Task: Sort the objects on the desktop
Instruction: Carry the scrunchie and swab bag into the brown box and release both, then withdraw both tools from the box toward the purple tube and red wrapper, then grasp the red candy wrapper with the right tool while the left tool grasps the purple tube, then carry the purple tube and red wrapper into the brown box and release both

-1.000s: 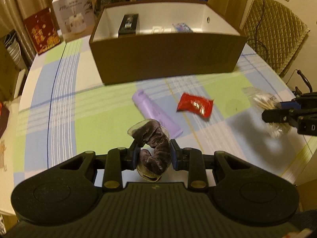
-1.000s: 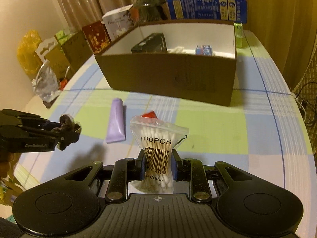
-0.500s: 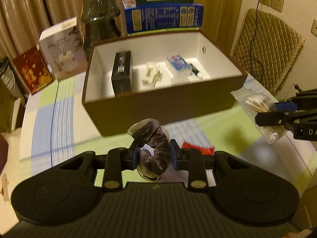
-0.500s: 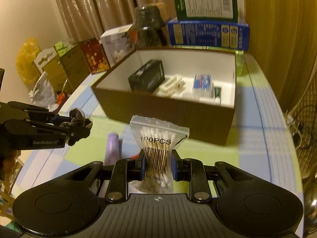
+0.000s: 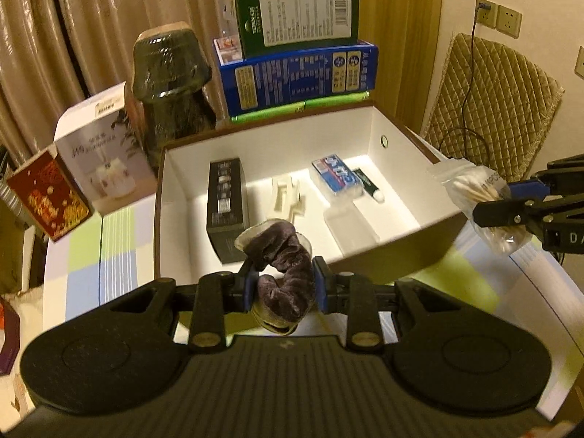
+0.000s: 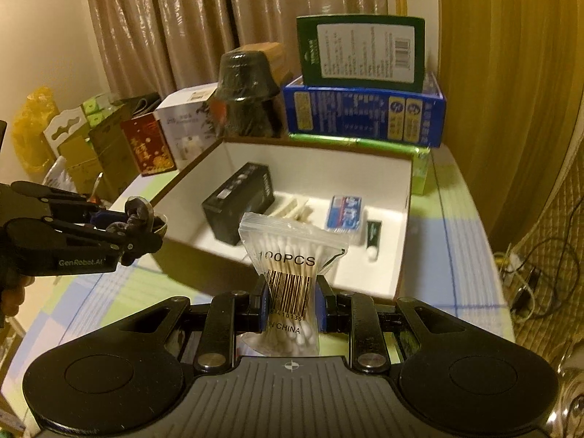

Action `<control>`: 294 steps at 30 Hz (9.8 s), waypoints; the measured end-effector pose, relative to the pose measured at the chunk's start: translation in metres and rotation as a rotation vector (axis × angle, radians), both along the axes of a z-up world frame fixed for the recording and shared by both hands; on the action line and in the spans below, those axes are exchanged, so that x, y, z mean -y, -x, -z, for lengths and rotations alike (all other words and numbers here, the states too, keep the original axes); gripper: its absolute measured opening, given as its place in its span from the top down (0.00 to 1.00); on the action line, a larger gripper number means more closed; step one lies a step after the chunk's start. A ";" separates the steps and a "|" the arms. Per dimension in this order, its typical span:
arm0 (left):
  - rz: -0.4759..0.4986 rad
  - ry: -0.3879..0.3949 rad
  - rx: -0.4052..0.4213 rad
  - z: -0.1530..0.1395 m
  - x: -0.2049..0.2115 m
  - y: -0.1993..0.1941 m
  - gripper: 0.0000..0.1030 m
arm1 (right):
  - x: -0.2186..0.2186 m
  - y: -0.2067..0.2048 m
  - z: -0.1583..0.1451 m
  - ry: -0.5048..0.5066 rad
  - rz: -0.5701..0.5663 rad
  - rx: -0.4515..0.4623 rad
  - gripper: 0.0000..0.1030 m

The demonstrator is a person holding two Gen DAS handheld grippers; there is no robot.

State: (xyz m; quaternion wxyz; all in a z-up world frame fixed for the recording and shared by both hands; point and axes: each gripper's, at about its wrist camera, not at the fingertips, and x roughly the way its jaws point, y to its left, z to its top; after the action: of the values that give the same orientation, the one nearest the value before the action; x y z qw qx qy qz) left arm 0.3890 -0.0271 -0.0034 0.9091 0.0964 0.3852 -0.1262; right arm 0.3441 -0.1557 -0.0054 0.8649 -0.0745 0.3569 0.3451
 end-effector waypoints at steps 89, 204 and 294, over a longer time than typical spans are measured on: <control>-0.040 -0.018 -0.086 0.042 0.013 -0.138 0.11 | -0.031 -0.127 0.043 0.050 0.053 -0.021 0.08; -0.211 0.041 -0.306 0.111 -0.032 0.068 0.10 | -0.052 0.051 0.136 0.200 -0.231 -0.061 0.46; -0.018 -0.021 -0.241 0.146 -0.014 0.070 0.73 | -0.005 0.057 0.142 0.209 0.057 -0.137 0.70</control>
State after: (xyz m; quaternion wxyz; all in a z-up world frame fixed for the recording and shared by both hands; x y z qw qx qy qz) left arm 0.3191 -0.0130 -0.1491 0.8561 0.0867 0.4939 -0.1248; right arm 0.2876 -0.1503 -0.1478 0.8354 -0.1302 0.4512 0.2855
